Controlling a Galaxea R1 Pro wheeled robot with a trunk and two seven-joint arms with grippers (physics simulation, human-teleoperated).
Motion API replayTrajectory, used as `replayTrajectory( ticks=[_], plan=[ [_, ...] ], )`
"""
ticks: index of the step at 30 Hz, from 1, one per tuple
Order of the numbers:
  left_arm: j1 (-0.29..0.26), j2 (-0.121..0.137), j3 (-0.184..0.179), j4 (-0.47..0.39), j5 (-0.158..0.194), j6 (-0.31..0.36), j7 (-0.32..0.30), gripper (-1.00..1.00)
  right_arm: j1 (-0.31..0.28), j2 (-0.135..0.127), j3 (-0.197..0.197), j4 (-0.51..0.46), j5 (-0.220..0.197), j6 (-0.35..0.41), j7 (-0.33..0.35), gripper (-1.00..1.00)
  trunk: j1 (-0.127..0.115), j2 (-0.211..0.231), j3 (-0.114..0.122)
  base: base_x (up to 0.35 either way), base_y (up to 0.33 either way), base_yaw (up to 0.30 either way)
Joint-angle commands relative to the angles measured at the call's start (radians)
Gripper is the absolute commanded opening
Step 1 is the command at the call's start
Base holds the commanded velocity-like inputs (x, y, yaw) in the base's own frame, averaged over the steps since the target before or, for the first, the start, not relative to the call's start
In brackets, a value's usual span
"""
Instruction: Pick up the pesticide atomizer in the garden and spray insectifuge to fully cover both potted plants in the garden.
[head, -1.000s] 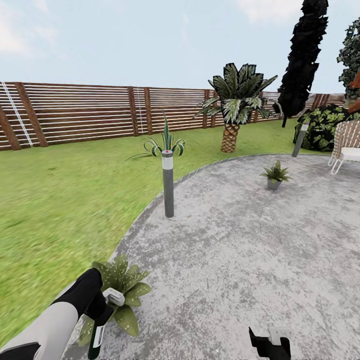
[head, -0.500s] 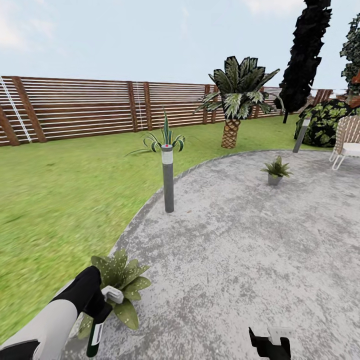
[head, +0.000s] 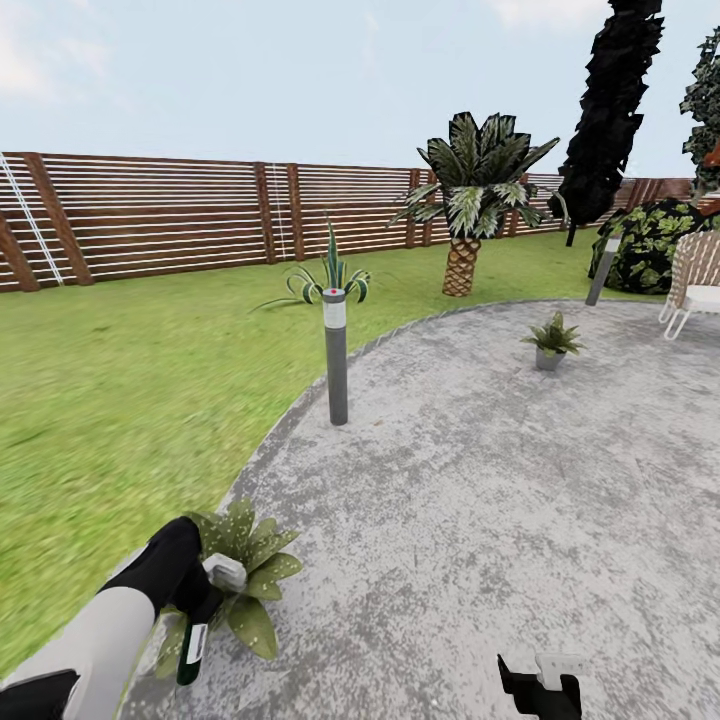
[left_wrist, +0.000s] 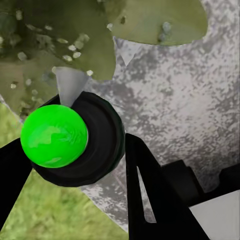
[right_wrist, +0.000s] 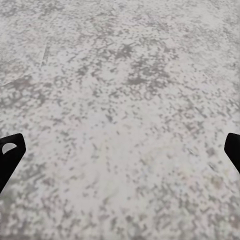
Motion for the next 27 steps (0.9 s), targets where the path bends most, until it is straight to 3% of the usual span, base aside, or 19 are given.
replayTrajectory(
  ticks=[1,7,14,17,27],
  plan=[
    [-0.006,0.000,0.006,-0.017,-0.010,0.004,-0.010,-1.00,0.000,0.000,0.005,0.000,-0.010,-0.003,0.005,1.00,0.000,0.000,-0.001,0.000,0.000,0.000],
    [-0.036,-0.001,0.004,-0.036,-0.011,0.079,-0.011,-1.00,0.000,0.000,0.005,0.000,-0.010,-0.003,0.005,1.00,0.000,0.000,-0.001,0.000,0.000,0.000],
    [-0.028,-0.001,-0.044,-0.029,-0.010,0.080,-0.016,-1.00,0.000,0.000,0.005,0.000,-0.010,-0.003,0.005,1.00,0.000,0.000,-0.001,0.000,0.000,0.000],
    [-0.027,-0.001,-0.048,-0.032,-0.008,0.078,-0.017,-1.00,0.000,0.000,0.005,0.000,-0.010,-0.003,0.005,1.00,0.000,0.000,-0.001,0.000,0.000,0.000],
    [-0.026,-0.003,-0.050,-0.026,-0.009,0.078,-0.016,-1.00,0.000,0.000,0.005,0.000,-0.010,-0.003,0.005,1.00,0.000,0.000,-0.001,-0.275,0.065,0.000]
  ],
)
